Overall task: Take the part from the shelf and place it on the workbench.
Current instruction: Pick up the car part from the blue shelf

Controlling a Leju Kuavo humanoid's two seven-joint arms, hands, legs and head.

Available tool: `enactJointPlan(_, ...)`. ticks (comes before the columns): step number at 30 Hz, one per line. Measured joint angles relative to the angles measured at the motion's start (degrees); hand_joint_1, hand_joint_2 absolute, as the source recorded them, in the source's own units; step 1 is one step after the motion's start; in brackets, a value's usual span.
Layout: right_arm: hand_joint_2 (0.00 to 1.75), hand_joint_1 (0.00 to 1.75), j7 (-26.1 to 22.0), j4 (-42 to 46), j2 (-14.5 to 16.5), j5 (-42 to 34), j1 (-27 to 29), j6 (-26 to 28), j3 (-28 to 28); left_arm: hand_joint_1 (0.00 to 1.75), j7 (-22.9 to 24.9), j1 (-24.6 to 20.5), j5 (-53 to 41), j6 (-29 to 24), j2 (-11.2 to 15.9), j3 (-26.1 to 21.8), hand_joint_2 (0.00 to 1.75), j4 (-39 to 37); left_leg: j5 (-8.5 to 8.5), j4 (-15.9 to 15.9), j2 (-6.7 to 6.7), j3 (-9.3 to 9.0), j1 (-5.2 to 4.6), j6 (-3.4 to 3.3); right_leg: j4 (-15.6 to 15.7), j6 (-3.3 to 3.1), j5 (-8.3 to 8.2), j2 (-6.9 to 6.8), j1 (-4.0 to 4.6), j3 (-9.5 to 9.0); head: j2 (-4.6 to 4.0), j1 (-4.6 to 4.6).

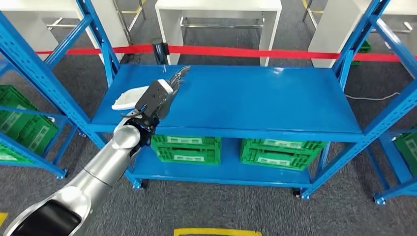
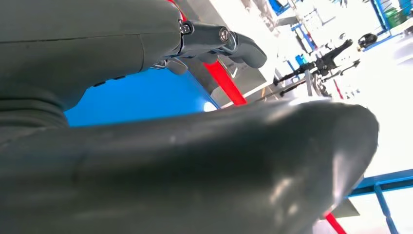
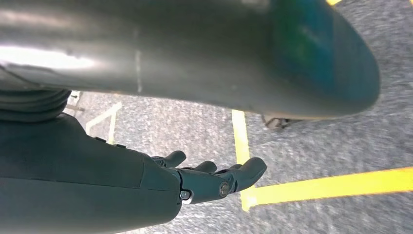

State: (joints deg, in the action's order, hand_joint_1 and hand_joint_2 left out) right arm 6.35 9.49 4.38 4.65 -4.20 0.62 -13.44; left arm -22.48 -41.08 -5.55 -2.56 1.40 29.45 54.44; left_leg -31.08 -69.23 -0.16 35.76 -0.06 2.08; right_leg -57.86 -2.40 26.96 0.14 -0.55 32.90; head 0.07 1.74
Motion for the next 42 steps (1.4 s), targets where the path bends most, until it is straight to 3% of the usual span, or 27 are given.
enactJointPlan(2,0.0,0.0,0.0,0.0,0.0,0.0,0.1,0.0,0.0,0.0,0.0,0.5,0.2,0.0,0.2,-0.1,0.0,0.0,-2.74,-5.0,0.01,4.63,0.2,0.34,0.0,-0.06,1.3,0.18,-0.01,-1.42,0.0,0.0)
enactJointPlan(3,0.0,0.0,0.0,0.0,0.0,0.0,0.2,0.0,0.0,0.0,0.0,0.7,0.2,0.0,0.3,-0.1,0.0,0.1,-3.46,-5.1,0.02,5.9,0.26,0.39,0.0,-0.02,2.02,0.3,-0.02,-2.31,0.0,0.0)
enactJointPlan(4,0.0,0.0,0.0,0.0,0.0,0.0,0.3,0.0,0.0,0.0,-0.1,0.9,0.3,0.0,0.4,-0.3,0.0,0.2,-2.93,-3.4,0.03,6.28,0.29,0.35,0.0,0.06,2.77,0.42,-0.04,-3.3,0.0,0.0)
enactJointPlan(5,0.0,0.0,-0.1,0.0,0.0,0.0,0.4,0.0,0.0,0.0,-0.1,0.9,0.3,0.0,0.6,-0.4,0.0,0.3,-0.9,-0.2,0.03,6.02,0.3,0.19,0.0,0.2,3.6,0.51,-0.05,-4.36,0.0,-0.01)
enactJointPlan(7,0.0,0.0,-0.2,0.0,0.1,0.0,0.5,0.0,0.0,0.0,0.0,1.1,0.6,0.0,1.0,-0.8,0.0,0.6,6.33,7.2,0.08,5.01,0.16,-0.28,-0.1,0.67,5.2,0.73,0.02,-5.98,0.0,0.0)
enactJointPlan(8,0.0,0.0,-0.2,-0.1,0.1,0.0,0.4,0.0,0.0,0.0,0.2,1.2,0.8,0.1,1.1,-0.9,0.0,0.8,9.12,9.4,0.08,4.61,0.04,-0.6,-0.2,1.04,5.96,0.85,0.07,-6.5,0.0,-0.05)
enactJointPlan(9,0.0,0.0,-0.2,-0.1,0.1,0.0,0.3,0.0,0.0,0.0,0.5,1.3,1.1,0.4,1.3,-1.1,0.0,1.1,10.59,10.2,0.05,4.42,-0.13,-0.94,-0.2,1.45,6.58,0.95,0.08,-6.84,0.0,-0.07)
enactJointPlan(10,0.0,0.0,-0.3,-0.1,0.1,0.0,0.2,0.0,0.0,0.0,0.9,1.3,1.6,0.7,1.4,-1.4,0.0,1.4,10.38,10.1,-0.01,4.19,-0.26,-1.32,-0.1,1.89,7.06,1.04,0.09,-7.16,0.0,-0.09)
enactJointPlan(12,0.0,0.0,-0.3,-0.1,0.1,0.0,0.1,0.0,0.0,0.0,1.7,1.3,2.4,1.6,1.6,-2.1,0.87,2.5,9.74,10.3,-0.09,3.44,-0.11,-2.08,-0.1,2.61,8.03,0.85,-0.01,-7.73,0.0,-0.13)
enactJointPlan(14,0.0,0.0,-0.4,0.0,0.0,0.0,0.0,-0.1,0.0,0.0,2.1,1.3,2.8,1.9,1.7,-2.8,1.75,3.4,9.1,10.9,-0.08,2.41,0.14,-2.77,-4.2,3.2,9.79,0.49,-0.09,-5.72,0.0,-0.25)
enactJointPlan(16,0.0,0.0,-0.4,0.0,0.1,0.0,0.0,-0.2,-0.1,0.0,2.5,1.9,1.8,0.7,1.8,-3.3,1.75,3.9,8.25,11.0,-0.08,1.63,0.12,-3.12,-12.2,3.66,11.89,0.28,-0.12,-0.29,0.0,-0.34)
enactJointPlan(17,0.0,0.0,-0.4,0.0,0.1,0.0,0.1,-0.2,-0.1,0.0,2.6,2.4,0.8,-0.5,2.0,-3.5,1.75,4.2,7.78,11.0,-0.1,1.24,0.11,-3.14,-15.3,3.78,12.07,0.27,-0.14,2.47,0.0,-0.34)
enactJointPlan(18,0.0,0.0,-0.4,0.0,0.1,-0.1,0.2,-0.2,-0.2,0.0,2.6,3.0,-0.1,-1.7,2.2,-3.8,1.75,4.5,7.3,10.9,-0.14,0.78,0.1,-3.11,-16.5,3.82,11.09,0.26,-0.14,4.32,0.0,-0.34)
enactJointPlan(19,0.0,0.0,-0.4,0.0,0.1,-0.2,0.4,-0.2,-0.3,0.0,2.6,3.7,-1.0,-2.7,2.5,-4.0,1.75,4.8,6.8,10.8,-0.2,0.24,0.11,-3.04,-15.5,3.77,8.87,0.24,-0.14,5.08,0.0,-0.34)
enactJointPlan(21,0.0,0.0,-0.4,0.0,0.0,-0.4,0.7,-0.2,-0.5,0.0,2.4,4.9,-2.3,-4.2,3.2,-4.8,1.75,5.8,5.78,10.6,-0.29,-0.87,0.12,-2.71,-8.6,3.45,2.9,0.14,-0.12,3.95,0.0,-0.34)
enactJointPlan(23,0.0,0.0,-0.4,-0.1,0.0,-0.5,0.8,-0.1,-0.7,0.0,2.0,6.1,-3.4,-4.8,4.0,-5.9,1.75,7.1,4.99,10.3,-0.35,-1.44,-0.1,-2.1,-2.9,2.81,-0.09,0.07,0.0,2.18,0.0,-0.34)
enactJointPlan(24,0.0,0.0,-0.5,-0.1,0.0,-0.6,0.8,-0.1,-0.8,0.0,1.6,6.9,-4.0,-5.1,4.5,-6.5,1.75,8.0,4.75,10.3,-0.35,-1.51,-0.26,-1.97,-1.9,2.53,-0.22,0.11,0.02,1.8,0.0,-0.3)
enactJointPlan(28,0.0,0.0,-0.6,-0.1,0.1,-0.9,1.2,-0.1,-1.2,0.0,0.0,10.8,-5.6,-6.5,6.4,-9.5,1.75,12.4,4.75,10.7,-0.18,-1.94,-0.5,-2.81,-1.4,2.06,-0.1,0.4,0.04,1.52,0.0,-0.16)
enactJointPlan(31,0.0,0.0,-0.7,-0.1,0.1,-1.2,1.3,0.0,-1.5,0.0,-1.2,14.1,-5.9,-6.8,7.1,-12.2,1.75,16.1,4.7,11.1,-0.08,-2.34,-0.49,-2.48,-1.4,1.68,0.13,0.5,0.1,1.38,0.0,-0.15)
enactJointPlan(36,0.0,0.0,-0.7,-0.1,0.1,-1.6,1.3,0.0,-1.9,0.0,-2.0,17.8,-7.2,-5.3,7.6,-15.4,1.75,20.6,4.64,11.5,-0.11,-2.67,-0.43,-1.36,-1.4,1.33,0.35,0.4,0.15,1.16,0.0,-0.16)
enactJointPlan(42,0.0,0.0,-0.8,-0.1,0.1,-1.6,1.3,-0.1,-2.3,0.0,-1.7,19.3,-11.3,-1.1,8.9,-16.1,1.75,20.9,4.64,11.5,-0.12,-2.74,-0.41,-1.07,-1.4,1.29,0.38,0.38,0.13,1.02,0.0,-0.17)
